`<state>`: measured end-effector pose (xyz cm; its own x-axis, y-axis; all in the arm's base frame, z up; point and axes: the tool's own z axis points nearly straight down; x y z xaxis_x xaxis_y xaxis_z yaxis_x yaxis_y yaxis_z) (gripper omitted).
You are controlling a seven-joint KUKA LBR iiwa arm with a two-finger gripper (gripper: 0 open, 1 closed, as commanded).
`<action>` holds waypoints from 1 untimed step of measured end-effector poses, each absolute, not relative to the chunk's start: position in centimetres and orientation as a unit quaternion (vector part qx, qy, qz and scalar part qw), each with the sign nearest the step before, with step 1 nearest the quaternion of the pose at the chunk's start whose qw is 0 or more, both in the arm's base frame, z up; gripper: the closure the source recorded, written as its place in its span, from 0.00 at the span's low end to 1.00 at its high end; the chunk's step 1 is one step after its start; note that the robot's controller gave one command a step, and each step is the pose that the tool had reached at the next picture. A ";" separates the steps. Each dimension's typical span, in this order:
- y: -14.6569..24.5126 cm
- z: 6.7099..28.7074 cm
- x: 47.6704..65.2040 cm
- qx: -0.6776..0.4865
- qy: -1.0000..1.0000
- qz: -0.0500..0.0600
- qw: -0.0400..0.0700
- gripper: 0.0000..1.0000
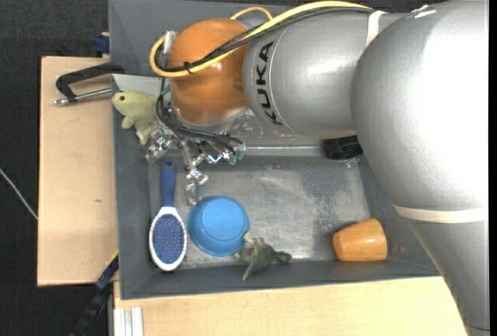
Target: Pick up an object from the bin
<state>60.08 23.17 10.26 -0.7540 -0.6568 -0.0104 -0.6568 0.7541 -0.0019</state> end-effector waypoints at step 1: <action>23.5 10.5 58.2 -0.579 0.815 0.001 0.002 0.00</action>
Offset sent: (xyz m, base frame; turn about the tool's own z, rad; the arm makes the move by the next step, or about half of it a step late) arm -0.0191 0.0016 0.0008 -0.5197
